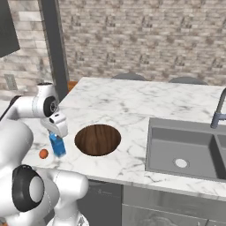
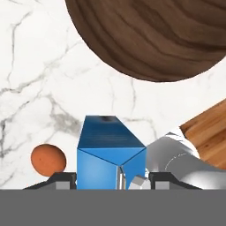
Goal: Gather the eggs and milk located in the vicinity of the sink area and place them right next to the bowl.
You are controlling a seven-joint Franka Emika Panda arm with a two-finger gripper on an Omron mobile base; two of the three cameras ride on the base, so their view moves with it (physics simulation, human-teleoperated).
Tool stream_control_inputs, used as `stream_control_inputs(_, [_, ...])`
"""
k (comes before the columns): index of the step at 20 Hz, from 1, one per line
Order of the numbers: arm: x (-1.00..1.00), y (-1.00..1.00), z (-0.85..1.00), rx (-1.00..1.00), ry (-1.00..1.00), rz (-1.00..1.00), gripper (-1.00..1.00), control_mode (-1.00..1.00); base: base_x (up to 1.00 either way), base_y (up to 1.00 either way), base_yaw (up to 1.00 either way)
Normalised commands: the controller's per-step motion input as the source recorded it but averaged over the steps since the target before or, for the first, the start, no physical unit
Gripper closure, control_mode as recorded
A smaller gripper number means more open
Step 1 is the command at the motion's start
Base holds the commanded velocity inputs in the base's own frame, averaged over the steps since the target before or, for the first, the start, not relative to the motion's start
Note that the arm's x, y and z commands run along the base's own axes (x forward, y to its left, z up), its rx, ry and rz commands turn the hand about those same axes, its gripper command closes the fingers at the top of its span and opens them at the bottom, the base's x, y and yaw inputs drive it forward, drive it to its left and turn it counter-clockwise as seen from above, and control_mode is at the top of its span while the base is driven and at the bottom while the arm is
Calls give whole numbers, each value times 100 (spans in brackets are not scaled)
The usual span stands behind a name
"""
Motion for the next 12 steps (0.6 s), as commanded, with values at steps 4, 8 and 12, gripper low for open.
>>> stream_control_inputs(4, [-10, -1, 59, -4, -1, 0, 100, -100, 0, 0, 0])
stream_control_inputs(8, [-14, -5, 78, -4, 2, 0, 100, -100, 0, 0, 0])
stream_control_inputs(12, [-6, -19, 71, -1, 4, -3, 100, -100, 0, 0, 0])
